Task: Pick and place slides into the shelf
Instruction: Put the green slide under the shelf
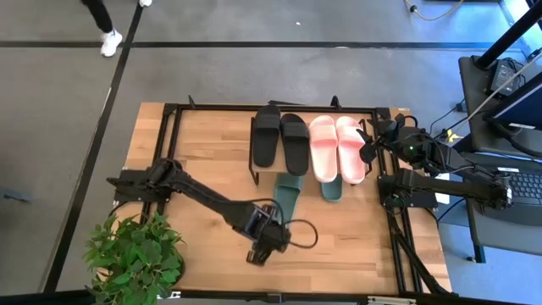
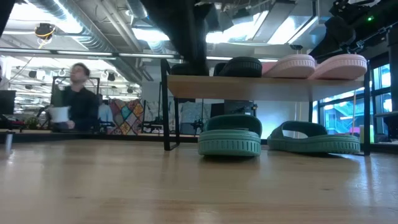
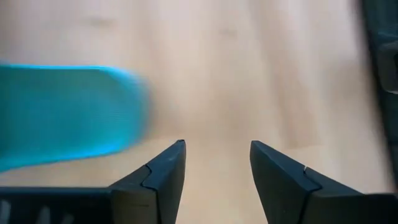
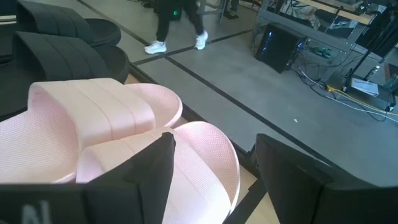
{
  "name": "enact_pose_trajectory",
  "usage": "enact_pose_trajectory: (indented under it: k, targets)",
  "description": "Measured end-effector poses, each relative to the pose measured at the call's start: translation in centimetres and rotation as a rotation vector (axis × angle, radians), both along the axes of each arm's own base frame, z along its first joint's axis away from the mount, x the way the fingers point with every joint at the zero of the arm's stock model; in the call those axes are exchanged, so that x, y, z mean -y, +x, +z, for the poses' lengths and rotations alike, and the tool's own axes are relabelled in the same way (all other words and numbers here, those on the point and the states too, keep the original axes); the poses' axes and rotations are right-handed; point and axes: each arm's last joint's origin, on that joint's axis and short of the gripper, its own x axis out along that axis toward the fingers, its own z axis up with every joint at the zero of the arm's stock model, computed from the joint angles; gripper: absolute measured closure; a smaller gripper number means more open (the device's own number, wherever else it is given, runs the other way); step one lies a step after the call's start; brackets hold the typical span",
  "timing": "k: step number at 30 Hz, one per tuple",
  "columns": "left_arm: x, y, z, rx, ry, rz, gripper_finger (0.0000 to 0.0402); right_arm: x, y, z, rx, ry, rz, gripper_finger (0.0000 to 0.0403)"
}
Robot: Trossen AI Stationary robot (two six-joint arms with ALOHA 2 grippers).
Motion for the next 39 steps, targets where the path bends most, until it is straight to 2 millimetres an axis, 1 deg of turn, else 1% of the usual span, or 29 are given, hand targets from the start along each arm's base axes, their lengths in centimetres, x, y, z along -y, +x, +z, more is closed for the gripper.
enact_pose_trajectory:
  k: [2, 5, 8, 11, 15, 20, 24, 29, 34, 39]
  targets:
    - [0.8, -0.1, -1.1, -0.008, -0.078, -0.039, 0.023, 0.0, 0.0, 0.0, 0.0, 0.0, 0.0, 0.0178]
    - [1.5, -0.1, -2.6, 0.022, -0.152, -0.068, 0.023, 0.0, 0.0, 0.0, 0.0, 0.0, 0.0, 0.0178]
    - [1.3, -0.4, -4.8, 0.013, -0.164, -0.046, 0.023, 0.0, 0.0, 0.0, -0.001, 0.0, 0.0, 0.0178]
    - [1.1, -0.5, -5.9, 0.031, -0.173, -0.04, 0.023, 0.0, 0.0, 0.0, -0.001, 0.001, 0.0, 0.0178]
    - [0.3, -0.5, -7.4, 0.05, -0.17, -0.02, 0.023, 0.0, 0.0, 0.0, 0.0, 0.002, 0.0, 0.0178]
    - [-1.5, -0.2, -8.1, 0.037, -0.142, 0.028, 0.023, 0.0, 0.0, 0.0, 0.0, 0.002, 0.0, 0.0178]
    - [-3.4, 0.0, -8.7, 0.024, -0.111, 0.08, 0.023, 0.0, 0.0, 0.0, 0.0, 0.003, 0.0, 0.0178]
    - [-5.2, 0.4, -8.9, 0.024, -0.101, 0.119, 0.0231, 0.0, 0.0, 0.0, 0.0, 0.003, 0.0, 0.0178]
    - [-6.6, 0.9, -8.9, 0.05, -0.075, 0.161, 0.023, 0.0, 0.0, 0.0, 0.0, 0.003, 0.0, 0.0178]
    - [-7.5, 1.6, -8.6, 0.117, -0.054, 0.198, 0.023, 0.0, 0.0, 0.0, -0.001, 0.003, 0.0, 0.0178]
